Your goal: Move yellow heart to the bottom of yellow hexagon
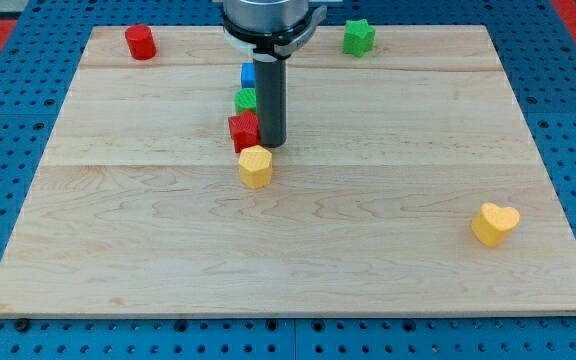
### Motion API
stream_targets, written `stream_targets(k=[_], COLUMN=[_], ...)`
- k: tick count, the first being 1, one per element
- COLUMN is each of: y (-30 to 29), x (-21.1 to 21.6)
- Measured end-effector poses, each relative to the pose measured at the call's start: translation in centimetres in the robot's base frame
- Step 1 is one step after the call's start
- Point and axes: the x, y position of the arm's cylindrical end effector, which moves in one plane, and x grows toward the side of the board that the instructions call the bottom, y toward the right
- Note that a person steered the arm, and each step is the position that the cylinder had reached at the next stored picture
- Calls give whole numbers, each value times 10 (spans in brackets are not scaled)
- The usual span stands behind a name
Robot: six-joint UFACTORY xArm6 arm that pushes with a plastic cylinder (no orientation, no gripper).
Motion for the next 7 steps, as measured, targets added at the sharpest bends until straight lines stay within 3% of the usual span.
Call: stream_targets(k=[2, 3, 5, 6, 7], y=[66, 190, 294, 263, 195], x=[1, 15, 103, 131, 117])
